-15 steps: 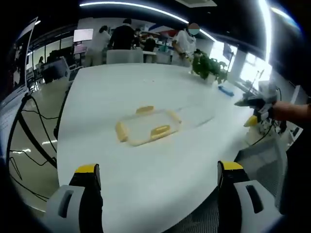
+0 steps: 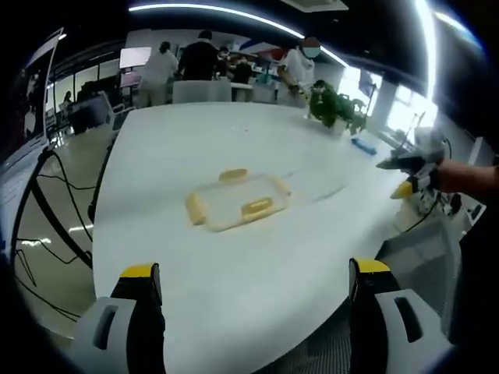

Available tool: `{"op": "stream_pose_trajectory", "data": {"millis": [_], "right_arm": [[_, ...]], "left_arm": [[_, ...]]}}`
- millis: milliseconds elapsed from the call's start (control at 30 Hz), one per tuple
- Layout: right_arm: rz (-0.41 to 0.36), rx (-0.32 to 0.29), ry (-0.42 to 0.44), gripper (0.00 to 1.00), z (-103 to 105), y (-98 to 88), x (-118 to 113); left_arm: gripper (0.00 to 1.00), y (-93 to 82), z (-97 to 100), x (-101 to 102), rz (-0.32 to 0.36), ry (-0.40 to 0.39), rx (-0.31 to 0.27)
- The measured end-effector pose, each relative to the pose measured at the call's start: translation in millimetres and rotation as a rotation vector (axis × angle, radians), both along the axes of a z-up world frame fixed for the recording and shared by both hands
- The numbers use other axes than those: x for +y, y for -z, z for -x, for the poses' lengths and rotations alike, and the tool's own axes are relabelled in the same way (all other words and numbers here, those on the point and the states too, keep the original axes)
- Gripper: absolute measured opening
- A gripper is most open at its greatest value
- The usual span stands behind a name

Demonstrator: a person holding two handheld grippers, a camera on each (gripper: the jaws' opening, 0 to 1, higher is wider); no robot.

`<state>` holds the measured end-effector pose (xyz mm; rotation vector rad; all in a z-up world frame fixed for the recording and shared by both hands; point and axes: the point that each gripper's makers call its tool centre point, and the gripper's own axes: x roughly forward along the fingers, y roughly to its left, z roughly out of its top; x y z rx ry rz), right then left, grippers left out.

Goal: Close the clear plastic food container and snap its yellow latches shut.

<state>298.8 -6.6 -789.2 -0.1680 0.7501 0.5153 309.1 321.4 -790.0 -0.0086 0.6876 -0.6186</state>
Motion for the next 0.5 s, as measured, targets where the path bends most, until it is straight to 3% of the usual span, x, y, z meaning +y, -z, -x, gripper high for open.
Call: {"op": "stream_pose_trajectory", "data": {"millis": [200,267,500], "right_arm": [[-0.017,-0.01,0.001,1.0,-1.3,-4.6,0.7],[-0.065,-0.008,0.026,1.0,-1.9,-9.7,1.1],[-0.05,-0.01,0.021,1.0,-1.1,-11.1,-8.5]], "left_arm": [[0.99,1.8,3.4,-1.8,-0.016,0.008,0.003],[0.99,0.1,2.3,-2.1,-0.012,0.0,-0.005],[0.99,0.2,1.3,-5.5,-0.011,-0.023,-0.001]]}}
